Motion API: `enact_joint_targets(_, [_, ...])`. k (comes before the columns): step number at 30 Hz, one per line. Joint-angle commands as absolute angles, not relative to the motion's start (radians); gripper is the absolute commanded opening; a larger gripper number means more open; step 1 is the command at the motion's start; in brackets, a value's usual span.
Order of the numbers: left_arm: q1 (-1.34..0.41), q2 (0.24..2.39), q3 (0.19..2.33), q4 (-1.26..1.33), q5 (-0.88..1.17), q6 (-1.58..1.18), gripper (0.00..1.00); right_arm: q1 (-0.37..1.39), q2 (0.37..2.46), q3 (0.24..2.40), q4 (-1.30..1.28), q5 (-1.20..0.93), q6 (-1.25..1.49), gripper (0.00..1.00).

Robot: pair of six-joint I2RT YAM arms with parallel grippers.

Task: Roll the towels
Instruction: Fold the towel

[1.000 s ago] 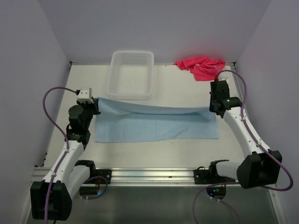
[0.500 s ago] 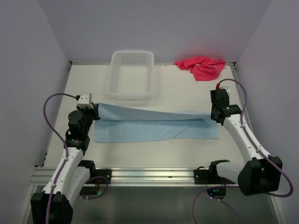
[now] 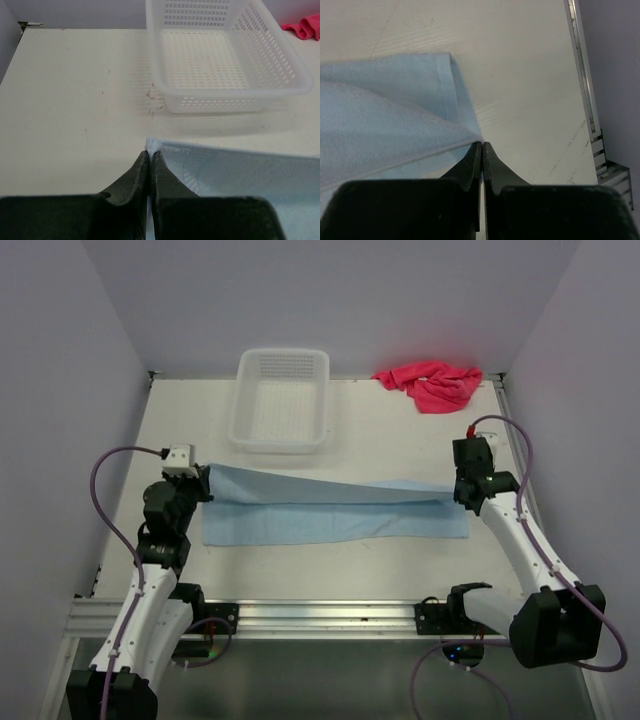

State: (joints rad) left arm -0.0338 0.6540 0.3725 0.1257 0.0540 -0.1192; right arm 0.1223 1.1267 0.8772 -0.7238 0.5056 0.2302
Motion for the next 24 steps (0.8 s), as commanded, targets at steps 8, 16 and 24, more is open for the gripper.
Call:
enact_joint_targets(8, [-0.026,0.611,0.373,0.107,0.096,-0.097,0.0,0.117,1.083,0.868,-0.733,0.465,0.232,0.19])
enact_joint_targets(16, [-0.026,0.591,0.362,0.114,0.195,-0.084,0.0,0.114,1.049,0.864,-0.736,0.472,0.256,0.28])
enact_joint_targets(24, [-0.028,0.581,0.362,0.097,0.256,-0.066,0.01,0.117,1.061,0.882,-0.716,0.39,0.304,0.29])
